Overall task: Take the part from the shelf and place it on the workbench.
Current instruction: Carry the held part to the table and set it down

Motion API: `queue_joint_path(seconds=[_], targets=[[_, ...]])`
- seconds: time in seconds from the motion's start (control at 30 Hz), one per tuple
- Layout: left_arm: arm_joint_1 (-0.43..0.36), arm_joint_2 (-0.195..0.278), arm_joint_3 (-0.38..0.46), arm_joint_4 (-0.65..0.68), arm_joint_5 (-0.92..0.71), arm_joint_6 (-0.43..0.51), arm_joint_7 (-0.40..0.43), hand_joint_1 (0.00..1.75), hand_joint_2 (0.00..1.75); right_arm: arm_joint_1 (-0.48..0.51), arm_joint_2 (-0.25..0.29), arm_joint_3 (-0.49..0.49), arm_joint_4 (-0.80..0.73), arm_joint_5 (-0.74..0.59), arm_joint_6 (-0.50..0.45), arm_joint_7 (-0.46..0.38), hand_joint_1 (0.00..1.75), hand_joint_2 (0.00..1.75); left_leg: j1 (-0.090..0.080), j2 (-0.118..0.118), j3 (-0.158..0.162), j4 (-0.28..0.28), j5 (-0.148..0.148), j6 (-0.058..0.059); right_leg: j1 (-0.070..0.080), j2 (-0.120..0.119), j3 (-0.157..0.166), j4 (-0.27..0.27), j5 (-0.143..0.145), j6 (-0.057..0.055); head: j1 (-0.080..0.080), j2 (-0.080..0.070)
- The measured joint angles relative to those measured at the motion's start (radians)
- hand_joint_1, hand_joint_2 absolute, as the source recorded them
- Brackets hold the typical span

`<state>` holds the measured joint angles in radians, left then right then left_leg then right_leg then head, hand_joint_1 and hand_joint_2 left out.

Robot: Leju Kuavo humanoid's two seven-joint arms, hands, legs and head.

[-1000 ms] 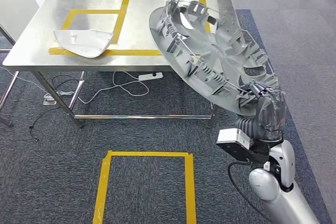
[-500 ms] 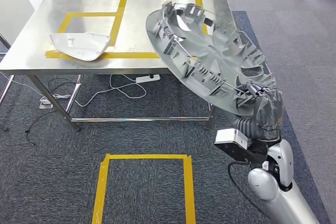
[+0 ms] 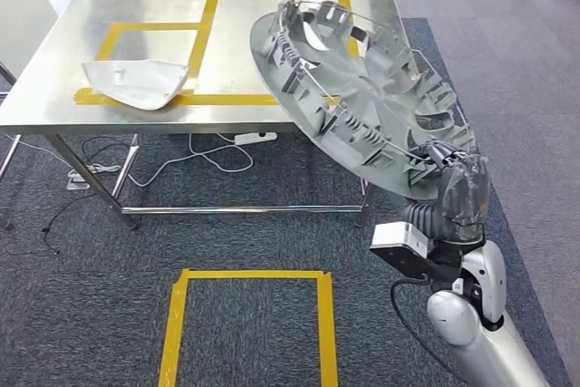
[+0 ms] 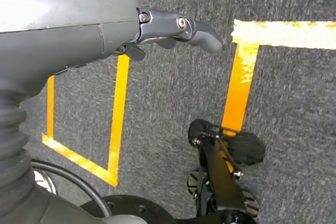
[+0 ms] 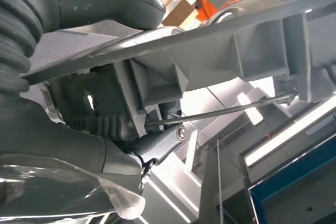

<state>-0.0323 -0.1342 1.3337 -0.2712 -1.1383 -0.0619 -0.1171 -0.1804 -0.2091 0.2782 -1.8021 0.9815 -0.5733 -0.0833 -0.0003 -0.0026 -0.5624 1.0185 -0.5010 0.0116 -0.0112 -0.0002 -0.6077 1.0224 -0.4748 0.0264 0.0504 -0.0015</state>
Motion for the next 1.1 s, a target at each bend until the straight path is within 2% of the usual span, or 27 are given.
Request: queue_joint_path(seconds=[0.07, 0.1, 0.13, 0.2, 0.23, 0.27, 0.3, 0.37, 0.4, 0.43, 0.47, 0.57, 0.6, 0.63, 0.7, 0.73, 0.77, 0.8, 0.87, 0.9, 0.93, 0.97, 1.07, 1.1], targets=[[-0.001, 0.001, 0.0, 0.0, -0.002, 0.0, 0.0, 0.0, 1.75, 0.0, 0.0, -0.001, 0.0, 0.0, 0.001, 0.002, 1.75, 1.75, 0.001, 0.0, -0.002, 0.014, -0.013, -0.01, -0.003, 0.001, 0.006, -0.003, -0.003, -0.011, -0.002, 0.0], [-0.002, 0.001, 0.0, 0.0, -0.003, -0.001, 0.0, 0.0, 1.75, 0.0, 0.0, -0.001, 0.0, 0.0, 0.001, 0.002, 1.75, 1.75, 0.002, 0.0, -0.015, 0.047, -0.031, -0.016, -0.005, 0.001, 0.011, -0.005, -0.005, -0.017, -0.004, 0.0], [-0.002, 0.002, 0.001, 0.0, -0.004, -0.001, 0.0, 0.0, 1.75, 0.0, 0.0, -0.001, 0.0, 0.0, 0.002, 0.002, 1.75, 1.75, 0.004, 0.0, -0.041, 0.101, -0.056, -0.021, -0.006, 0.0, 0.015, -0.006, -0.008, -0.022, -0.006, 0.0], [-0.002, 0.002, 0.002, 0.0, -0.006, -0.002, 0.0, 0.0, 1.75, 0.0, 0.0, 0.0, 0.0, 0.0, 0.003, 0.001, 1.75, 1.75, 0.005, 0.0, -0.116, 0.239, -0.107, -0.027, -0.006, 0.0, 0.023, -0.006, -0.015, -0.028, -0.009, 0.0], [-0.001, 0.002, 0.002, 0.0, -0.006, -0.002, 0.0, 0.0, 1.75, 0.001, 0.0, 0.001, 0.0, 0.0, 0.004, 0.001, 1.75, 1.75, 0.006, 0.0, -0.145, 0.285, -0.111, -0.028, -0.005, 0.001, 0.028, -0.006, -0.019, -0.029, -0.009, 0.0], [0.0, 0.002, 0.002, 0.0, -0.007, -0.003, 0.0, 0.0, 1.75, 0.002, 0.0, 0.002, 0.0, 0.0, 0.004, 0.001, 1.75, 1.75, 0.006, 0.0, -0.158, 0.295, -0.095, -0.027, -0.005, 0.002, 0.035, -0.006, -0.024, -0.029, -0.009, 0.0], [0.001, 0.002, 0.003, 0.0, -0.008, -0.004, 0.0, 0.0, 1.75, 0.003, 0.0, 0.002, 0.001, 0.0, 0.005, 0.001, 1.75, 1.75, 0.006, 0.0, -0.152, 0.264, -0.059, -0.025, -0.005, 0.003, 0.044, -0.006, -0.03, -0.028, -0.009, 0.0], [0.001, 0.003, 0.003, 0.0, -0.01, -0.004, 0.0, 0.0, 1.75, 0.004, 0.0, 0.003, 0.002, 0.0, 0.006, 0.002, 1.75, 1.75, 0.004, -0.001, -0.106, 0.139, 0.027, -0.015, -0.004, 0.005, 0.059, -0.006, -0.042, -0.024, -0.009, 0.0], [0.001, 0.004, 0.004, 0.0, -0.011, -0.004, 0.0, 0.0, 1.75, 0.003, 0.0, 0.004, 0.003, 0.0, 0.007, 0.002, 1.75, 1.75, 0.002, -0.001, -0.083, 0.081, 0.051, -0.01, -0.003, 0.006, 0.063, -0.006, -0.048, -0.02, -0.008, 0.0], [0.001, 0.004, 0.004, 0.0, -0.011, -0.004, 0.0, 0.0, 1.75, 0.002, 0.0, 0.004, 0.003, 0.0, 0.008, 0.002, 1.75, 1.75, 0.0, -0.001, -0.069, 0.044, 0.057, -0.005, -0.002, 0.008, 0.063, -0.005, -0.051, -0.015, -0.008, 0.0], [0.001, 0.004, 0.004, 0.0, -0.011, -0.004, 0.0, 0.0, 1.75, 0.001, 0.0, 0.004, 0.004, -0.001, 0.008, 0.002, 1.75, 1.75, -0.003, -0.001, -0.063, 0.029, 0.05, 0.0, -0.002, 0.008, 0.062, -0.006, -0.053, -0.01, -0.008, 0.0], [0.003, 0.003, 0.004, 0.0, -0.011, -0.004, -0.001, 0.0, 1.75, 0.002, 0.0, 0.005, 0.004, -0.001, 0.009, 0.002, 1.75, 1.75, 0.001, -0.001, -0.052, 0.007, 0.042, 0.015, -0.002, 0.006, 0.061, -0.007, -0.064, 0.008, -0.008, 0.0], [0.003, 0.002, 0.004, 0.0, -0.011, -0.004, -0.001, 0.0, 1.75, 0.002, 0.0, 0.005, 0.005, -0.001, 0.009, 0.002, 1.75, 1.75, 0.004, -0.001, -0.046, 0.0, 0.041, 0.02, -0.001, 0.006, 0.049, 0.018, -0.078, 0.012, -0.007, 0.0], [0.002, 0.002, 0.004, 0.0, -0.01, -0.004, -0.001, 0.0, 1.75, 0.002, 0.0, 0.005, 0.005, -0.001, 0.009, 0.003, 1.75, 1.75, 0.007, -0.001, -0.04, -0.004, 0.04, 0.024, -0.001, 0.005, 0.024, 0.065, -0.1, 0.015, -0.006, 0.0], [0.001, 0.002, 0.004, 0.0, -0.01, -0.004, -0.002, 0.0, 1.75, 0.002, 0.0, 0.005, 0.006, -0.001, 0.009, 0.002, 1.75, 1.75, 0.006, -0.001, -0.034, -0.005, 0.034, 0.031, -0.002, 0.005, -0.053, 0.201, -0.147, 0.021, -0.004, 0.0], [0.0, 0.002, 0.004, 0.0, -0.01, -0.004, -0.002, 0.0, 1.75, 0.003, 0.0, 0.005, 0.007, -0.001, 0.009, 0.001, 1.75, 1.75, 0.006, -0.001, -0.029, -0.005, 0.029, 0.032, -0.002, 0.005, -0.088, 0.252, -0.155, 0.023, -0.005, 0.0], [0.001, 0.002, 0.004, 0.0, -0.01, -0.005, -0.003, 0.0, 1.75, 0.004, 0.0, 0.005, 0.008, -0.001, 0.009, 0.002, 1.75, 1.75, 0.005, -0.001, -0.022, -0.005, 0.024, 0.032, -0.003, 0.004, -0.107, 0.27, -0.143, 0.024, -0.004, 0.0], [0.001, 0.002, 0.004, 0.0, -0.011, -0.006, -0.003, 0.0, 1.75, 0.005, 0.0, 0.005, 0.009, -0.001, 0.009, 0.002, 1.75, 1.75, 0.005, -0.002, -0.014, -0.004, 0.017, 0.031, -0.003, 0.004, -0.107, 0.247, -0.109, 0.023, -0.004, 0.0], [0.002, 0.001, 0.004, 0.0, -0.01, -0.007, -0.003, 0.0, 1.75, 0.007, 0.0, 0.005, 0.011, -0.001, 0.009, 0.004, 1.75, 1.75, 0.005, -0.003, 0.005, -0.003, 0.002, 0.026, -0.002, 0.001, -0.064, 0.124, -0.021, 0.019, -0.004, 0.0], [0.002, 0.001, 0.004, 0.0, -0.011, -0.007, -0.003, 0.0, 1.75, 0.007, 0.0, 0.005, 0.011, -0.002, 0.009, 0.003, 1.75, 1.75, 0.004, -0.004, 0.01, -0.001, -0.005, 0.022, -0.001, 0.0, -0.037, 0.065, 0.006, 0.016, -0.005, 0.0], [0.001, 0.001, 0.005, 0.0, -0.01, -0.007, -0.003, 0.0, 1.75, 0.005, 0.0, 0.006, 0.012, -0.002, 0.009, 0.003, 1.75, 1.75, 0.002, -0.004, 0.011, 0.001, -0.009, 0.017, 0.001, -0.001, -0.019, 0.026, 0.014, 0.011, -0.005, 0.0], [0.001, 0.001, 0.005, 0.0, -0.01, -0.007, -0.003, 0.0, 1.75, 0.004, 0.0, 0.006, 0.013, -0.002, 0.01, 0.002, 1.75, 1.75, 0.001, -0.003, 0.01, 0.002, -0.011, 0.013, 0.003, 0.0, -0.009, 0.011, 0.008, 0.005, -0.006, 0.0], [-0.001, 0.001, 0.005, 0.0, -0.011, -0.007, -0.003, 0.0, 1.75, 0.005, 0.0, 0.005, 0.013, -0.003, 0.01, 0.002, 1.75, 1.75, 0.0, -0.001, 0.012, 0.005, -0.022, 0.0, 0.001, 0.001, 0.004, -0.004, -0.002, -0.011, -0.007, 0.0], [-0.002, 0.001, 0.005, 0.0, -0.011, -0.007, -0.004, 0.0, 1.75, 0.006, 0.0, 0.004, 0.013, -0.003, 0.01, 0.003, 1.75, 1.75, 0.001, -0.001, 0.005, 0.025, -0.034, -0.005, -0.002, 0.001, 0.01, -0.007, -0.005, -0.017, -0.009, 0.0]])
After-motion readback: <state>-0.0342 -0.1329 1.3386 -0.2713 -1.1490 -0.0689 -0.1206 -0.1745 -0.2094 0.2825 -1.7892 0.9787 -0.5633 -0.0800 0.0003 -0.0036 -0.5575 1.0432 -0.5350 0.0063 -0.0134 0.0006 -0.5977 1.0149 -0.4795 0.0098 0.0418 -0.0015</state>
